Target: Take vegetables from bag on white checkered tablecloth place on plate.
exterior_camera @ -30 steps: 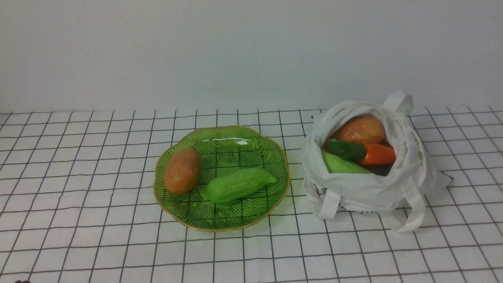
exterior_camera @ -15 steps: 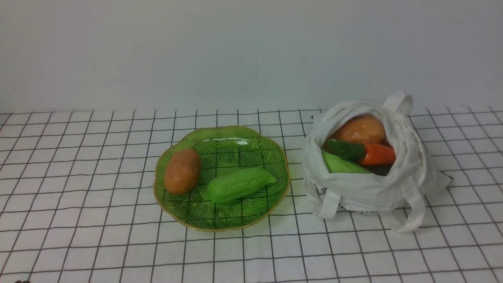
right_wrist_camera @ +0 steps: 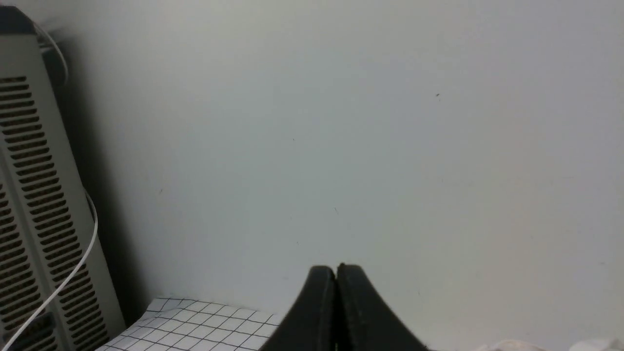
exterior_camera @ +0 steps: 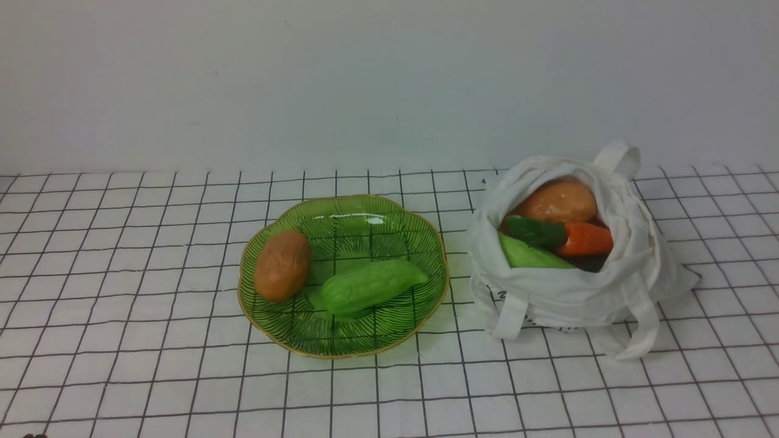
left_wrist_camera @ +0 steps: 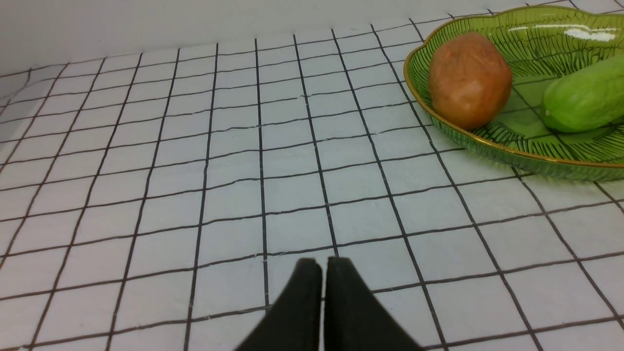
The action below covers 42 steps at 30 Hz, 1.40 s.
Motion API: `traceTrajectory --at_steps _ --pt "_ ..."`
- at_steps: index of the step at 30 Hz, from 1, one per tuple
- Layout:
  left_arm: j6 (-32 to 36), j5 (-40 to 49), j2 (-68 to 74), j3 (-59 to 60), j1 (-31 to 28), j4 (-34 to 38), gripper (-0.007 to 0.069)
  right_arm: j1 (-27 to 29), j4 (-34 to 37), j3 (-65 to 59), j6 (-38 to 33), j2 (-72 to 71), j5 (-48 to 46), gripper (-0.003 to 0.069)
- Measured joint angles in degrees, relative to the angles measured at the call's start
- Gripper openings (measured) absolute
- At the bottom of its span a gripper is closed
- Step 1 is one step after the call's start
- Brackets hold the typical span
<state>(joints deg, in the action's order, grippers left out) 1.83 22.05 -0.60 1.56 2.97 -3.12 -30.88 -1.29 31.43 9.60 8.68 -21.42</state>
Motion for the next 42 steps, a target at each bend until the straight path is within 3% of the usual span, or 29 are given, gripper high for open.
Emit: traceTrajectory --at_steps 9,14,21,27,31,42 --pt "0.0 0.0 0.0 0.0 0.0 0.0 -0.0008 0.0 1.3 0.0 -6.7 0.0 1.2 -0.0014" --pt "0.0 0.0 0.0 0.0 0.0 0.0 -0.0008 0.4 -2.2 -1.2 -7.2 -1.0 0.6 -0.0014" --pt "0.0 0.0 0.0 0.0 0.0 0.0 -0.0008 18.6 -6.1 -12.7 -7.2 -2.8 -0.2 -0.0014" --pt "0.0 0.0 0.0 0.0 0.0 0.0 -0.0008 29.2 -6.2 -26.7 -7.1 -2.8 -0.5 -0.0014" --pt "0.0 0.0 0.0 0.0 0.0 0.0 -0.0008 31.2 -6.2 -32.5 -7.0 -6.3 -1.2 -0.0014" --pt "0.0 0.0 0.0 0.0 0.0 0.0 -0.0008 31.3 -6.1 -32.7 -6.9 -9.1 -0.2 -0.0014"
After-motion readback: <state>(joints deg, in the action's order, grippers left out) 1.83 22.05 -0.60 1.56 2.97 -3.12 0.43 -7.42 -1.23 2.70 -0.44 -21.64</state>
